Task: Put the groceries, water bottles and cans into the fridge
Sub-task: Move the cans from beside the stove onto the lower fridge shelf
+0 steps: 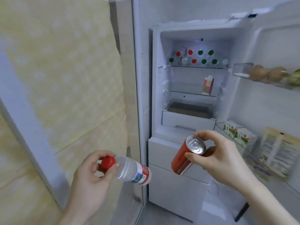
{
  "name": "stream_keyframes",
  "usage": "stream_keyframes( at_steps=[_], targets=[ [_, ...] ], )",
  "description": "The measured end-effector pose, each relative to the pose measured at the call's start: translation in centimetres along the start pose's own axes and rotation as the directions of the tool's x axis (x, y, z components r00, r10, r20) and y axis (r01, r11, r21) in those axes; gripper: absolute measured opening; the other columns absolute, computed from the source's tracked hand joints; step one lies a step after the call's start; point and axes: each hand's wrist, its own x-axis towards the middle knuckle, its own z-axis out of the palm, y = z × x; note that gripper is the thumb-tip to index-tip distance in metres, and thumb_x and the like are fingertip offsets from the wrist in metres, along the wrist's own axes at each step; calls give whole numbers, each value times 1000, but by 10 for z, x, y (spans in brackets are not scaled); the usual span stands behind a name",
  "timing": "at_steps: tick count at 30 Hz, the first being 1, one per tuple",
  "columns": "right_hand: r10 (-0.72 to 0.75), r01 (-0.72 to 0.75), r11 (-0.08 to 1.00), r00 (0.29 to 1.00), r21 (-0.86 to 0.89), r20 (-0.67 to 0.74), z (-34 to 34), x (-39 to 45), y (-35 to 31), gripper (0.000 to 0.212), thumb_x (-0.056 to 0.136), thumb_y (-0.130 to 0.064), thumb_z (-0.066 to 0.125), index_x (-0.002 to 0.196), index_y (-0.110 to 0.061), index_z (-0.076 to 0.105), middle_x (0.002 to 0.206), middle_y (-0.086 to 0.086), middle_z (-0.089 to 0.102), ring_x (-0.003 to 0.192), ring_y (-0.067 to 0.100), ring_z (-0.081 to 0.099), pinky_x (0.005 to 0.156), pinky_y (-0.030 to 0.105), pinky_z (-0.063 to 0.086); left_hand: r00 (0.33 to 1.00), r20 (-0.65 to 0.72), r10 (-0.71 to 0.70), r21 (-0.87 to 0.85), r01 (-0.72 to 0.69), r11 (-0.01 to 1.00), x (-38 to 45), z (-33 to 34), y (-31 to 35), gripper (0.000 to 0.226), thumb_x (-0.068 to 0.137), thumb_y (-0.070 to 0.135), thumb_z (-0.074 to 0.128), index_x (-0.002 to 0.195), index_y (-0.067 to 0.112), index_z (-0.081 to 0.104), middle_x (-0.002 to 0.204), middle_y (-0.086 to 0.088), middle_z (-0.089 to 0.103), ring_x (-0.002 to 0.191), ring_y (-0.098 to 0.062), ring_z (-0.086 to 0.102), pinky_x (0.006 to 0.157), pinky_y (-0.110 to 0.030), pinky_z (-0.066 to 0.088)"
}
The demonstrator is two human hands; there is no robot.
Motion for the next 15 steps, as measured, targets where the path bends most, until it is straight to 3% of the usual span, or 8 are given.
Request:
stream_keyframes(
  at_steps=[7,12,15],
  targets=[
    [-41,42,999,984,-1,-176,-19,89,37,45,66,-33,90,104,-40,67,106,-21,65,63,13,69,65,39,59,996,-14,88,-121,-89,989,106,86,26,29,84,5,78,98,28,71,90,9,70,82,-22,70,86,-54,58],
    [-61,73,996,966,41,-251,-27,162,62,44,68,-27,90,104,-40,67,104,-19,68,87,10,69,72,43,60,985,-73,158,-185,-169,968,181,144,45,28,84,0,77,95,25,70,88,10,71,75,-16,66,87,-57,58],
    [-75,94,995,946,46,-316,-32,200,71,42,68,-29,90,101,-41,66,104,-21,68,93,5,68,82,39,59,971,-122,204,-233,-228,946,220,174,57,28,84,0,77,93,26,69,87,11,71,75,-14,66,87,-48,60]
  ],
)
